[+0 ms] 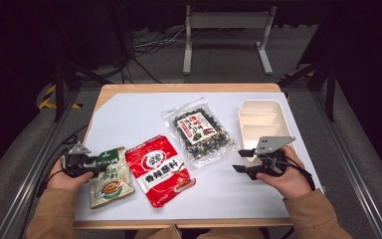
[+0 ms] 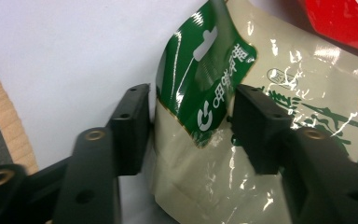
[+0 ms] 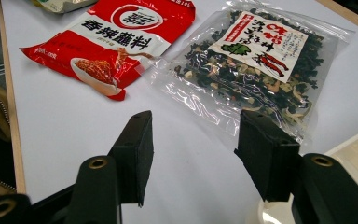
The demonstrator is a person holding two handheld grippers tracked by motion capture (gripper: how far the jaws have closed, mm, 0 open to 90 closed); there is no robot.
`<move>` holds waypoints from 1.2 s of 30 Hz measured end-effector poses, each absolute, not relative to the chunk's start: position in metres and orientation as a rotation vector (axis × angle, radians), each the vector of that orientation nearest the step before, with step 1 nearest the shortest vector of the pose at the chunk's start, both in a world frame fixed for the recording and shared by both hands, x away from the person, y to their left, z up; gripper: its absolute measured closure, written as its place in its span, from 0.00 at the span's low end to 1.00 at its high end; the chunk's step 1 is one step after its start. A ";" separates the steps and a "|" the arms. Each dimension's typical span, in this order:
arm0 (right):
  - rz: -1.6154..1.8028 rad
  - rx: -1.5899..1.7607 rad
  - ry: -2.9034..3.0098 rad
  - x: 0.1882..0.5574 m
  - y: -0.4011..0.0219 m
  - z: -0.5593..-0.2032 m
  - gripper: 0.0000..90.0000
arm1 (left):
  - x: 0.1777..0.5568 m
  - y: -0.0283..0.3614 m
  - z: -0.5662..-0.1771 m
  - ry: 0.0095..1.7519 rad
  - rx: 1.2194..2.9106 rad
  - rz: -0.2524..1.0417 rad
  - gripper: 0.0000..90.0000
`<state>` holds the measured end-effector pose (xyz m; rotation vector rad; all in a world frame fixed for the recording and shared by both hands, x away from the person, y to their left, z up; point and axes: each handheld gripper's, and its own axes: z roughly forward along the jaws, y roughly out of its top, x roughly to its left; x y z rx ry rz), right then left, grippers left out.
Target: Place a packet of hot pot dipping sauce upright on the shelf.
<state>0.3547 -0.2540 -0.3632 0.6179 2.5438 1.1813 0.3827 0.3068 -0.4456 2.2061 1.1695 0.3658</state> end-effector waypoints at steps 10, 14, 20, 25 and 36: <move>1.190 0.611 2.552 0.355 -0.253 -0.364 0.51 | 0.380 0.306 -0.442 1.160 2.215 0.275 0.89; 1.187 0.630 2.565 0.355 -0.253 -0.364 0.52 | 0.379 0.305 -0.437 1.173 2.219 0.263 0.91; 1.188 0.634 2.566 0.355 -0.253 -0.364 0.53 | 0.378 0.306 -0.426 1.217 2.231 0.225 0.93; 1.189 0.632 2.567 0.355 -0.252 -0.364 0.53 | 0.371 0.307 -0.411 1.184 2.215 0.237 0.94; 1.193 0.631 2.560 0.354 -0.253 -0.362 0.53 | 0.349 0.303 -0.370 1.073 2.208 0.308 0.93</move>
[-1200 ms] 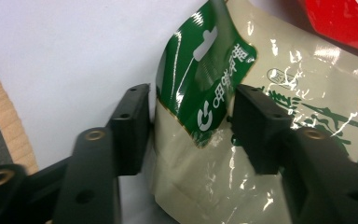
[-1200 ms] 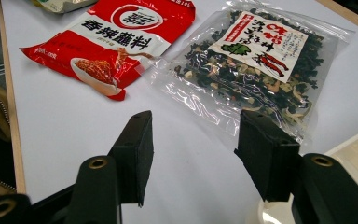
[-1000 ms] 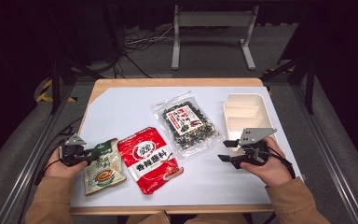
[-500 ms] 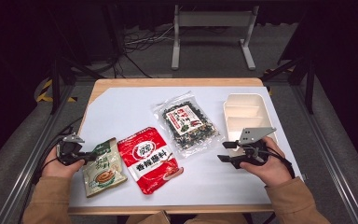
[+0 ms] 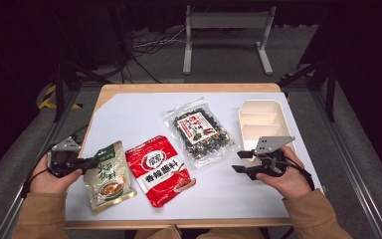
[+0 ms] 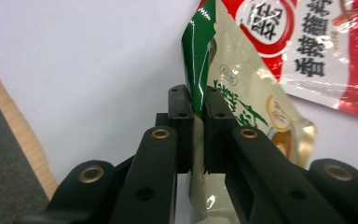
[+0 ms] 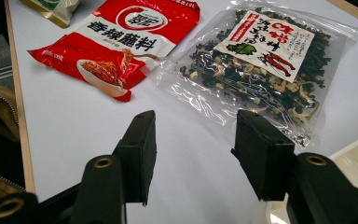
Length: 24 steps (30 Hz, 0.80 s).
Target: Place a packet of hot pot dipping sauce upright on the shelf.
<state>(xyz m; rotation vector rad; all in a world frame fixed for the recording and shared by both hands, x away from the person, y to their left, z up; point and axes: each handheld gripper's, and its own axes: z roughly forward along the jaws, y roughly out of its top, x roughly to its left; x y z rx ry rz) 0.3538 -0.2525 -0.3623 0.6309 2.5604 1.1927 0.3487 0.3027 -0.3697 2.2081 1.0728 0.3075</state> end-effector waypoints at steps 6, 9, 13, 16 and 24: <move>1.196 0.629 2.554 0.354 -0.254 -0.361 0.53 | 0.331 0.307 -0.350 0.982 2.215 0.308 0.93; 1.191 0.631 2.559 0.354 -0.253 -0.362 0.53 | 0.325 0.305 -0.341 0.960 2.214 0.298 0.93; 1.191 0.626 2.561 0.354 -0.252 -0.362 0.53 | 0.317 0.300 -0.332 0.932 2.211 0.239 0.93; 1.190 0.626 2.562 0.354 -0.252 -0.362 0.53 | 0.313 0.295 -0.327 0.903 2.218 0.225 0.93; 1.194 0.625 2.575 0.354 -0.251 -0.362 0.54 | 0.310 0.284 -0.320 0.802 2.210 0.124 0.94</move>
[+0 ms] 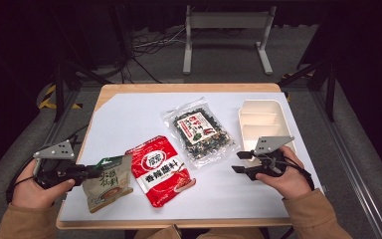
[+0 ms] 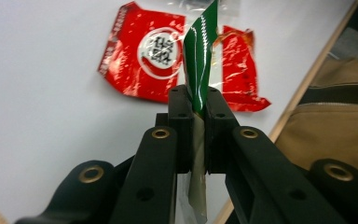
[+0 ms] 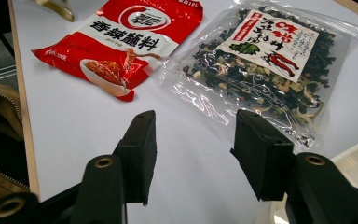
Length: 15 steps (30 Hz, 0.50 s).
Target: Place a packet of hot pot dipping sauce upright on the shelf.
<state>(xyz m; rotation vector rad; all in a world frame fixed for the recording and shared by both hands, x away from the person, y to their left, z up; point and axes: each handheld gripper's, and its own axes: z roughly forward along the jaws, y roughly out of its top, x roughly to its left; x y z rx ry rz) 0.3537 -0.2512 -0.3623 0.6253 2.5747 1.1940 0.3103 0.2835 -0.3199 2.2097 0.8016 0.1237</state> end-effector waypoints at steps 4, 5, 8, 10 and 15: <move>1.205 0.619 2.581 0.353 -0.251 -0.362 0.54 | 0.309 0.278 -0.317 0.765 2.211 0.096 0.94; 1.208 0.619 2.586 0.353 -0.251 -0.362 0.55 | 0.309 0.277 -0.316 0.770 2.208 0.082 0.94; 1.217 0.614 2.606 0.353 -0.250 -0.362 0.57 | 0.309 0.274 -0.313 0.746 2.205 0.060 0.94; 1.220 0.605 2.612 0.352 -0.249 -0.362 0.57 | 0.308 0.273 -0.311 0.737 2.200 0.058 0.94; 1.231 0.600 2.612 0.351 -0.248 -0.360 0.57 | 0.307 0.262 -0.303 0.682 2.206 0.070 0.94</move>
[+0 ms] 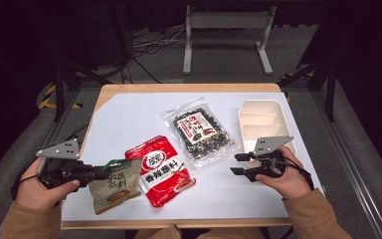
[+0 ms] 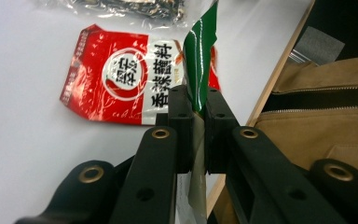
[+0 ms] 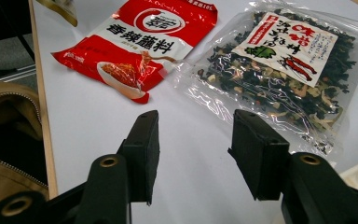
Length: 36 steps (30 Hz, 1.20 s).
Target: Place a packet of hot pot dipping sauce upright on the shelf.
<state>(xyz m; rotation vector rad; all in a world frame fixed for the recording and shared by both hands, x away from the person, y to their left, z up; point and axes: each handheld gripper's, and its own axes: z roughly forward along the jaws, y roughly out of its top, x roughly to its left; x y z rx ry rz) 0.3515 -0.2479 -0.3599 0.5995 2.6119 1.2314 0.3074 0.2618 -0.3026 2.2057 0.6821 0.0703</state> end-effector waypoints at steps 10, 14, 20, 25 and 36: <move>1.257 0.541 2.607 0.345 -0.238 -0.351 0.56 | 0.323 0.228 -0.304 0.609 2.142 0.065 0.94; 1.284 0.532 2.608 0.343 -0.235 -0.349 0.56 | 0.328 0.213 -0.303 0.567 2.116 0.070 0.94; 1.325 0.488 2.596 0.338 -0.225 -0.344 0.56 | 0.334 0.193 -0.302 0.524 2.084 0.063 0.94; 1.362 0.448 2.584 0.337 -0.213 -0.339 0.56 | 0.340 0.168 -0.301 0.456 2.066 0.059 0.94; 1.415 0.409 2.564 0.341 -0.195 -0.332 0.54 | 0.344 0.133 -0.303 0.355 2.062 0.023 0.94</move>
